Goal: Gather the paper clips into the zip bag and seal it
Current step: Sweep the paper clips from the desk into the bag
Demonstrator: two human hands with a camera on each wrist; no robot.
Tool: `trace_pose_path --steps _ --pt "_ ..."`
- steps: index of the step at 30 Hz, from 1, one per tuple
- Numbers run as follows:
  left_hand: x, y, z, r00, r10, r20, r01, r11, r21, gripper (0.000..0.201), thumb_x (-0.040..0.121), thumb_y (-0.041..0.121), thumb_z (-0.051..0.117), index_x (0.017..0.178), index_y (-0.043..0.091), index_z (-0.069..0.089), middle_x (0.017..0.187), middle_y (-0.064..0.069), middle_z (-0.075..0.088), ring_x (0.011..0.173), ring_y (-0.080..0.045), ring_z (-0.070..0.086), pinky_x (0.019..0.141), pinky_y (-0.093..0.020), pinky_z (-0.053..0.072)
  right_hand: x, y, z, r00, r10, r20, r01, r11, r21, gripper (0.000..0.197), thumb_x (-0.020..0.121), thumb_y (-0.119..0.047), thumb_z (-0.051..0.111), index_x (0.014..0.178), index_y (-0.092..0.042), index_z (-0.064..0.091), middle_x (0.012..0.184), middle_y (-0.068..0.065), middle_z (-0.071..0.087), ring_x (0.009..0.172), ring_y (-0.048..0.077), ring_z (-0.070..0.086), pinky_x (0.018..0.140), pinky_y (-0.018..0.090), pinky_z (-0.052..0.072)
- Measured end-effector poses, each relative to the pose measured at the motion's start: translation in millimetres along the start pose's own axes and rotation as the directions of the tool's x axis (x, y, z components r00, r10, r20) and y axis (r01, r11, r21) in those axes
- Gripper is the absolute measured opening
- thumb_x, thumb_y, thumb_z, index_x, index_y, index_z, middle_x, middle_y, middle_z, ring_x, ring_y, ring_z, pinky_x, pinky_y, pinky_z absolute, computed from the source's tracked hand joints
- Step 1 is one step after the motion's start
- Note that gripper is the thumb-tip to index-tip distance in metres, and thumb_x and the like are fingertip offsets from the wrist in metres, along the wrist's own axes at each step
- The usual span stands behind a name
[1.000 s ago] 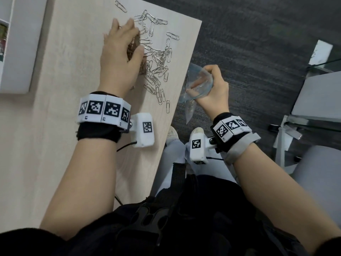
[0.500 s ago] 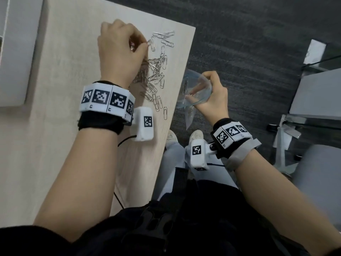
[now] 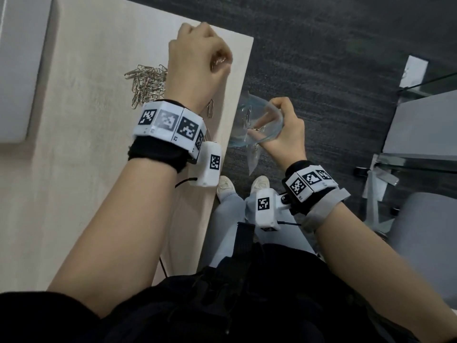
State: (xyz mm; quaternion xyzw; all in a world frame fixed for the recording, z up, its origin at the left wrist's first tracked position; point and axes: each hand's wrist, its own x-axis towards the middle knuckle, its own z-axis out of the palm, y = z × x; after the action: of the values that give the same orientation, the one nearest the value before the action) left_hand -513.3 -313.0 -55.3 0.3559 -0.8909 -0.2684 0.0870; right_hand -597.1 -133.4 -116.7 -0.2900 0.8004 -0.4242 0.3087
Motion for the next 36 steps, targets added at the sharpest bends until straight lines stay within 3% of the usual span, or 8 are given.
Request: trace_pose_path --steps 7,11,13,15,18,26,31,36 --pt "-35 -20 -17 1.0 0.002 0.029 -0.002 1.0 0.019 0.015 0.078 0.02 0.06 0.082 0.016 0.074 0.091 -0.004 0.068 0.096 -0.024 0.055 0.085 -0.032 0.04 -8 0 3 1.0 0.003 -0.01 -0.003 1.0 0.018 0.05 0.064 -0.046 0.077 0.099 -0.027 0.047 0.084 0.006 0.073 0.077 0.022 0.071 0.075 0.042 0.057" --pt "-54 -29 -25 0.997 -0.006 0.081 0.004 1.0 0.017 0.015 0.071 0.025 0.062 0.078 0.017 0.073 0.084 -0.005 0.07 0.091 -0.028 0.057 0.086 -0.038 0.043 -13 0 4 1.0 -0.018 -0.015 0.018 0.999 0.033 0.05 0.063 -0.046 0.075 0.098 -0.028 0.046 0.083 0.005 0.073 0.076 0.02 0.071 0.074 0.03 0.056" --pt "-60 -35 -25 0.999 -0.03 -0.025 0.031 0.999 0.009 0.021 0.076 0.035 0.06 0.086 0.02 0.072 0.093 -0.002 0.068 0.101 -0.026 0.053 0.092 -0.042 0.04 -17 0 6 0.999 -0.035 -0.005 0.035 0.999 0.025 0.051 0.062 -0.05 0.072 0.099 -0.027 0.046 0.084 0.005 0.073 0.077 0.019 0.07 0.074 0.025 0.053" --pt "-62 -39 -26 0.99 -0.088 -0.113 0.092 0.995 0.035 0.032 0.081 0.041 0.056 0.106 0.025 0.067 0.121 0.0 0.059 0.122 -0.023 0.043 0.102 -0.045 0.031 -21 1 8 0.999 -0.041 0.0 0.041 0.999 0.023 0.052 0.062 -0.052 0.072 0.099 -0.026 0.046 0.084 0.006 0.074 0.077 0.021 0.071 0.076 0.029 0.054" --pt "-62 -47 -23 0.973 -0.229 0.018 0.225 0.967 0.116 0.056 0.086 0.049 0.05 0.138 0.034 0.038 0.156 -0.003 0.016 0.145 -0.028 0.003 0.111 -0.06 -0.002 -25 3 9 0.999 -0.048 0.001 0.048 0.998 0.026 0.051 0.063 -0.051 0.073 0.098 -0.026 0.045 0.083 0.008 0.073 0.077 0.024 0.071 0.076 0.035 0.057" --pt "-85 -33 -12 0.942 -0.175 0.285 0.128 0.976 0.174 0.074 0.089 0.061 0.037 0.148 0.03 0.004 0.157 -0.005 -0.015 0.141 -0.031 -0.021 0.109 -0.059 -0.017 -37 7 9 0.999 -0.05 -0.001 0.05 0.998 0.025 0.051 0.063 -0.048 0.073 0.099 -0.028 0.045 0.086 0.008 0.073 0.077 0.022 0.071 0.076 0.035 0.057" --pt "-102 -10 -6 0.957 -0.171 0.233 0.135 0.977 0.163 0.078 0.079 0.067 0.046 0.145 0.034 0.02 0.158 -0.002 -0.002 0.144 -0.026 -0.013 0.108 -0.062 -0.014 -42 8 9 0.998 -0.06 0.0 0.06 0.997 0.04 0.051 0.062 -0.047 0.075 0.099 -0.028 0.045 0.086 0.006 0.073 0.078 0.021 0.071 0.076 0.033 0.057" --pt "-95 -7 -9 0.963 -0.012 0.269 -0.032 0.986 0.161 0.078 0.063 0.061 0.068 0.132 0.036 0.043 0.151 0.004 0.023 0.143 -0.022 0.007 0.11 -0.06 -0.009 -46 9 6 0.997 -0.077 -0.016 0.078 0.996 0.043 0.052 0.061 -0.049 0.074 0.099 -0.026 0.046 0.081 -0.002 0.068 0.07 0.009 0.064 0.067 0.013 0.048"
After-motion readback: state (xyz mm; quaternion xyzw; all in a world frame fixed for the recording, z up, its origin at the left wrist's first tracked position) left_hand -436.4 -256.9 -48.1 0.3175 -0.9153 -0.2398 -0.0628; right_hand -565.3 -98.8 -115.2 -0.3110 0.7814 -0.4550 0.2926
